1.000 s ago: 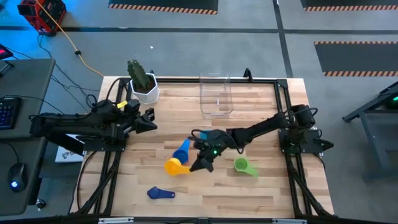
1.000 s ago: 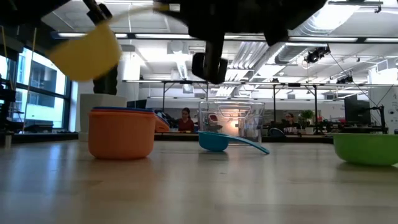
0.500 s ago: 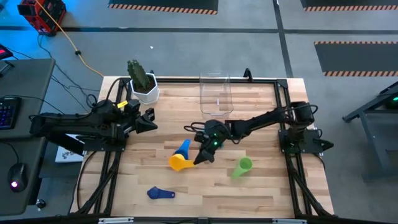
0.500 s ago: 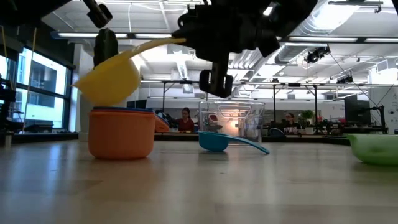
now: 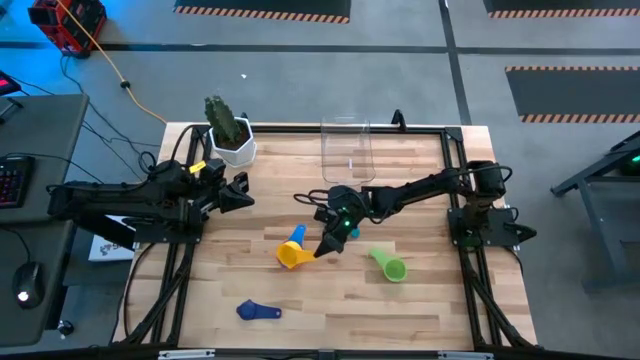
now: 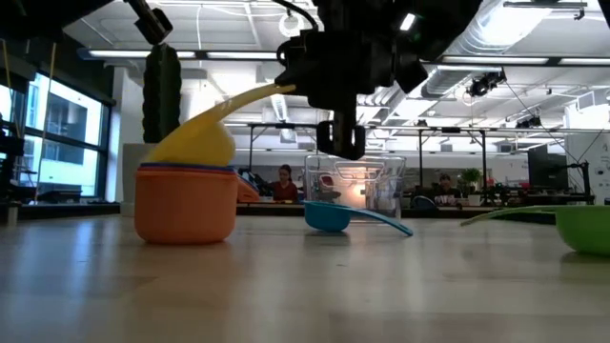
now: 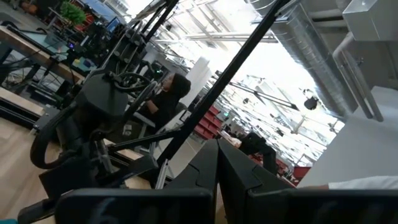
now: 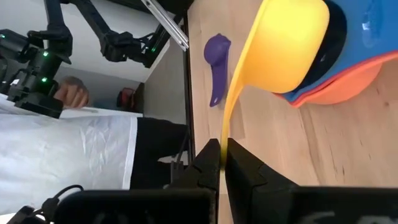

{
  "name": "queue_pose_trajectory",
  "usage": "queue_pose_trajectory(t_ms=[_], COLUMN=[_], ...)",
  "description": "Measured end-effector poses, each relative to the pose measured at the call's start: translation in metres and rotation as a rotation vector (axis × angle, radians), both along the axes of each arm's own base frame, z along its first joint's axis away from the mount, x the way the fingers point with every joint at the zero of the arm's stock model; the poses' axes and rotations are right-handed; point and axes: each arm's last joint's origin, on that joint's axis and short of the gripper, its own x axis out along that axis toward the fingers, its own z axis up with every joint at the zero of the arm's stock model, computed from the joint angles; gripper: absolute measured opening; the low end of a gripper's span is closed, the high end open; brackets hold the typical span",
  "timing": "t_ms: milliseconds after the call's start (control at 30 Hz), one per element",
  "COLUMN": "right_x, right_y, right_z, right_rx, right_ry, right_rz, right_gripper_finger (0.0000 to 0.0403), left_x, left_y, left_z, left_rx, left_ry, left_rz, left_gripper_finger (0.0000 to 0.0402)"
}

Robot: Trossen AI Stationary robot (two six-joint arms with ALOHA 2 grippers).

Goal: Nest measuring cups in basket
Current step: Stack the yellow measuring cup on top of the blue measuring cup

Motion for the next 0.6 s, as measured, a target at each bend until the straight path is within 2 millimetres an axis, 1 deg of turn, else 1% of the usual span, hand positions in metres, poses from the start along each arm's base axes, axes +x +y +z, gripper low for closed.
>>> queue_pose_trajectory(t_ms=[100,200,267,500,600], right_x=[0.0,0.0,0.0,0.0,0.0], right_y=[0.0,-0.003,-0.006,-0.019,-0.024], right_z=[0.0,0.0,0.0,0.0,0.0], right_rx=[0.003,0.027,0.039,0.067,0.071], right_ry=[0.003,0.028,0.04,0.053,0.054], right_rz=[-0.003,-0.026,-0.04,-0.06,-0.067], right_gripper_finger=[0.0005,0.0028,0.0053,0.0159,0.0187], left_x=[0.0,0.0,0.0,0.0,0.0], left_y=[0.0,0.0,0.0,0.0,0.0], left_z=[0.0,0.0,0.0,0.0,0.0], left_rx=[0.0,-0.003,-0.004,-0.004,-0.004], left_ry=[0.0,0.0,-0.001,-0.001,-0.001], left_rz=[0.0,0.01,0.014,0.015,0.015], left_gripper_finger=[0.0,0.0,0.0,0.0,0.0])
